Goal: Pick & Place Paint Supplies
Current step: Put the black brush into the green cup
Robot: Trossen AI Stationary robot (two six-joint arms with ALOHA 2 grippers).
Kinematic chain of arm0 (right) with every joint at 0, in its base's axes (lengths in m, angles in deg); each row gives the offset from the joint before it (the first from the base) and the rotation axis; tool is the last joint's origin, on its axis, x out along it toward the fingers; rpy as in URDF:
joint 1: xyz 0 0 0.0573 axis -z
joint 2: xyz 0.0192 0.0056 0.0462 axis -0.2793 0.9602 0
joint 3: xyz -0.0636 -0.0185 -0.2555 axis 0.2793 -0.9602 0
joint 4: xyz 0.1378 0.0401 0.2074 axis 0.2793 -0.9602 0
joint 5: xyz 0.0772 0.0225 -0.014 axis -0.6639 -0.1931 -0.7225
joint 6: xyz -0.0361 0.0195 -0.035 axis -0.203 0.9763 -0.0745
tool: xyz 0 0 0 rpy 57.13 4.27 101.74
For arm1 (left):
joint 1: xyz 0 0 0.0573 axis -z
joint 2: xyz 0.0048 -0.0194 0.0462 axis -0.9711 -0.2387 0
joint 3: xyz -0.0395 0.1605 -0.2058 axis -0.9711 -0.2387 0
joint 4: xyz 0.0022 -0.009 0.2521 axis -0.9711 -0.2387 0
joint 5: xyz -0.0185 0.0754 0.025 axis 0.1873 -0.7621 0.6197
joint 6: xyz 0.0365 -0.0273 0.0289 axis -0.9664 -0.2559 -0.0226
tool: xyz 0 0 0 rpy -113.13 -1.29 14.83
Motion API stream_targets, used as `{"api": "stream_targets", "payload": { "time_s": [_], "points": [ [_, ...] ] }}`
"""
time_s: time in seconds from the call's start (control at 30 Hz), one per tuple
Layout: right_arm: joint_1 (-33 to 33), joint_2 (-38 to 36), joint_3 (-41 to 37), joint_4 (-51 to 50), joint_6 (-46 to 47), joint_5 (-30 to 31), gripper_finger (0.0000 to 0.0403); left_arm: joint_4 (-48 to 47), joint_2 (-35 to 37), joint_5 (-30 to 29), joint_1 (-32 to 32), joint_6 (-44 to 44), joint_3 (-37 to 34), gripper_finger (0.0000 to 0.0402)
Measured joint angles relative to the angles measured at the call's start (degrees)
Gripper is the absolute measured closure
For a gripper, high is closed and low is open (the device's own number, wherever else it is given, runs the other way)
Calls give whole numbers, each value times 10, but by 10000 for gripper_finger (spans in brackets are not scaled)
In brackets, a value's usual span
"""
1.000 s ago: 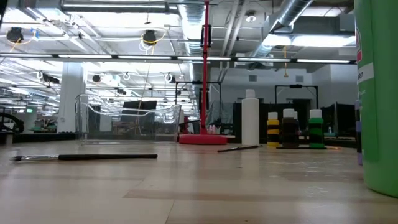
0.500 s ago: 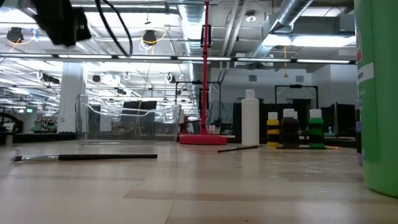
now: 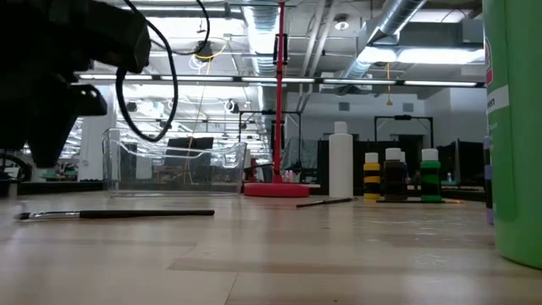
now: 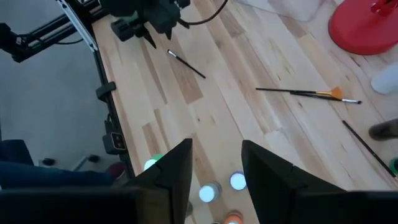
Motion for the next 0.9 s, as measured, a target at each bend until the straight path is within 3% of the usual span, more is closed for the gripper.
{"api": "stream_targets", "payload": {
  "time_s": [0.47, 0.9],
  "points": [
    [-1, 0, 0, 0, -5, -1, 275, 27, -55, -49, 15, -1, 0, 209],
    [-13, 0, 0, 1, -5, -1, 275, 30, -69, -43, 16, -12, -1, 238]
  ]
}}
